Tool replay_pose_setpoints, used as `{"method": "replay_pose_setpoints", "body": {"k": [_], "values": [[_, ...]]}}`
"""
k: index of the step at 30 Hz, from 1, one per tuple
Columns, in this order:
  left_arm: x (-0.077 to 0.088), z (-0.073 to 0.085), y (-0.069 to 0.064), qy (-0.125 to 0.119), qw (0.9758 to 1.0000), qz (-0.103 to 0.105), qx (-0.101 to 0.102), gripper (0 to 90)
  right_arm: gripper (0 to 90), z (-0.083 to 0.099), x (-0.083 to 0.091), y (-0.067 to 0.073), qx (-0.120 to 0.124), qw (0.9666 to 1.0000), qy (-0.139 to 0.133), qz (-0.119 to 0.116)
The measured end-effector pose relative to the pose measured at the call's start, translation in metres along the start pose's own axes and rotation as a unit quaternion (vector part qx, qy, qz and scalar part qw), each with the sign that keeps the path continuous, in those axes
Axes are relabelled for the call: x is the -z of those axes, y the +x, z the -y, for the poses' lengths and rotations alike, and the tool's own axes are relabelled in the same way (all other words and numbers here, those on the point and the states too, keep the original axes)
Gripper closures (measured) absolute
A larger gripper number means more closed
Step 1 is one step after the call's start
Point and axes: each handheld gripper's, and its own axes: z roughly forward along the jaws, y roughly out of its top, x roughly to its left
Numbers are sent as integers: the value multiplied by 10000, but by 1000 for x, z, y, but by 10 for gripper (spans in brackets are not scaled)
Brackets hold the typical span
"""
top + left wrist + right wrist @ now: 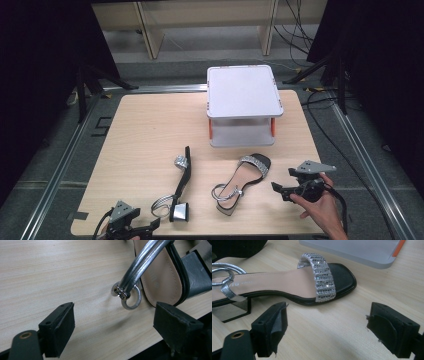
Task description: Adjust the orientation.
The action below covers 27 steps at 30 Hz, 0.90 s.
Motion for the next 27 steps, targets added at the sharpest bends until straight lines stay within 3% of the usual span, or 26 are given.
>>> {"method": "replay_pose_setpoints", "body": {"k": [5, 6, 8, 13, 17, 18, 21, 22, 23, 24, 25, 26, 27], "values": [[0, 0, 1, 13, 10000, -6, -24, 166, 157, -1, 0, 2, 34, 10000, -9, -35], [0, 0, 1, 13, 10000, -4, -21, 166, 166, -1, 1, 6, -88, 9999, -7, -63], [0, 0, 1, 13, 10000, -8, -24, 166, 191, -3, 1, 5, 104, 9999, -91, -25], [0, 0, 0, 8, 10000, -14, -21, 166, 250, -3, 0, 9, 168, 9997, -85, -125], [0, 0, 1, -8, 10000, -16, -15, 166, 318, -6, -1, 14, 376, 9991, -87, -172], [0, 0, 1, 14, 10000, -30, -4, 166, 371, -8, -2, 20, 508, 9984, -101, -224], [0, 0, 0, 9, 10000, -25, -3, 166, 407, -10, -4, 26, 591, 9975, -88, -370], [0, 0, 1, 15, 10000, -19, -21, 166, 456, -11, -7, 35, 715, 9957, -92, -573], [0, 0, 1, 15, 10000, -19, -21, 166, 456, -11, -7, 35, 715, 9957, -92, -573], [0, 0, 0, 9, 10000, -28, 1, 166, 506, -12, -9, 44, 810, 9937, -115, -765], [0, 0, 0, 9, 10000, -28, 1, 166, 506, -12, -9, 44, 810, 9937, -115, -765], [0, 0, 0, 9, 10000, -25, -3, 166, 532, -14, -13, 54, 914, 9914, -60, -939], [0, 0, 0, 14, 10000, -26, -1, 166, 545, -14, -15, 59, 938, 9913, -8, -921]]}}
